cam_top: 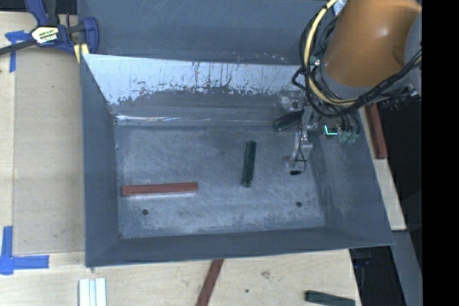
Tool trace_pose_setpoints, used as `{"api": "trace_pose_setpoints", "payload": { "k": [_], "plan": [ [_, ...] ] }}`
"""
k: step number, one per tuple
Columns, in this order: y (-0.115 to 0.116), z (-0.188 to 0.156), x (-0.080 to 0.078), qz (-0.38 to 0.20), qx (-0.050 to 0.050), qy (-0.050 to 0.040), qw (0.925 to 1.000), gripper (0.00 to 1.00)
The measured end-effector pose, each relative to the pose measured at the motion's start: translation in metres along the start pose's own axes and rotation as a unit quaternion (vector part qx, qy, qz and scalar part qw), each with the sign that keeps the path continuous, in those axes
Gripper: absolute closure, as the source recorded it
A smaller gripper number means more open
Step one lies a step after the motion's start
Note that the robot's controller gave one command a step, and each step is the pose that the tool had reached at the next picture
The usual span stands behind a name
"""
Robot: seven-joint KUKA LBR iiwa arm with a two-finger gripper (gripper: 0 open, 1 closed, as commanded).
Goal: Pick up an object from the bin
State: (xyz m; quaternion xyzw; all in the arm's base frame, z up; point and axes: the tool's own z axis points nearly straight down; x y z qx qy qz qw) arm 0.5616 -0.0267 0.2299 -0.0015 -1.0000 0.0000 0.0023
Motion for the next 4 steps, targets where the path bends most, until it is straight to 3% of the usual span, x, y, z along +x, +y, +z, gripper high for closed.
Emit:
{"api": "trace_pose_setpoints", "payload": {
  "k": [1, 2, 3, 4],
  "plan": [
    [0.0, -0.005, -0.001, 0.0, 0.0, -0.0043, 1.0, 0.0],
    [0.034, 0.041, -0.006, -0.037, 0.001, -0.0068, 0.9993, 0.0],
    [0.035, 0.107, -0.012, -0.121, 0.0, -0.0065, 0.9926, 0.0],
    [0.026, 0.149, -0.014, -0.243, 0.001, -0.0029, 0.97, 0.0]
  ]
}}
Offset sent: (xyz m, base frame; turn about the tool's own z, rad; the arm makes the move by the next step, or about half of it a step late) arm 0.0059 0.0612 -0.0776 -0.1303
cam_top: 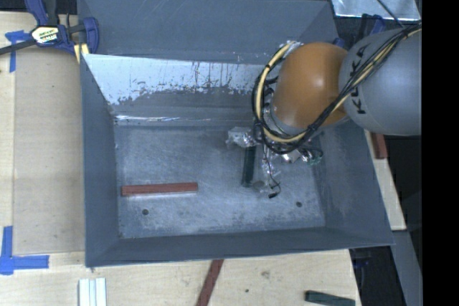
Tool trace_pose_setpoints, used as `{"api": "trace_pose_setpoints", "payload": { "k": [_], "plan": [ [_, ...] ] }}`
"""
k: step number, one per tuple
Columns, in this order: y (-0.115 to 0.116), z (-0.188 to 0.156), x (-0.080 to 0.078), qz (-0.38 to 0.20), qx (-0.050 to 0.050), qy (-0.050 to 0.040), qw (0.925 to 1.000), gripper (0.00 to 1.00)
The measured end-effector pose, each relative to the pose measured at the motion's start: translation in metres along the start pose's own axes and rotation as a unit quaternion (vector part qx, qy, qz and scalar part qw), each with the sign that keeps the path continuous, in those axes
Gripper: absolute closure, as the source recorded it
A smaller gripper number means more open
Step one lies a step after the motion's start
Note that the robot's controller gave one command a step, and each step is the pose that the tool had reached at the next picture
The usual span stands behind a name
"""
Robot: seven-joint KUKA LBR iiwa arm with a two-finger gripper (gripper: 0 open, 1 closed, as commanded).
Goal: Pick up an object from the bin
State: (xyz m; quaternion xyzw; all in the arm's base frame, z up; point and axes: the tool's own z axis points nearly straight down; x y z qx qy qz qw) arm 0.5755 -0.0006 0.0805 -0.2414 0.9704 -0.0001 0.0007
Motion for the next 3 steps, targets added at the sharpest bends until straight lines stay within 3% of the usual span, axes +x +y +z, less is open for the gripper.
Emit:
{"api": "trace_pose_setpoints", "payload": {
  "k": [1, 2, 3],
  "plan": [
    [-0.052, 0.003, -0.026, -0.107, 0.0, -0.0011, 0.9942, 1.0],
    [-0.052, 0.003, -0.026, -0.107, 0.0, -0.001, 0.9943, 1.0],
    [-0.055, -0.131, -0.027, -0.086, 0.0, -0.0014, 0.9963, 1.0]
  ]
}}
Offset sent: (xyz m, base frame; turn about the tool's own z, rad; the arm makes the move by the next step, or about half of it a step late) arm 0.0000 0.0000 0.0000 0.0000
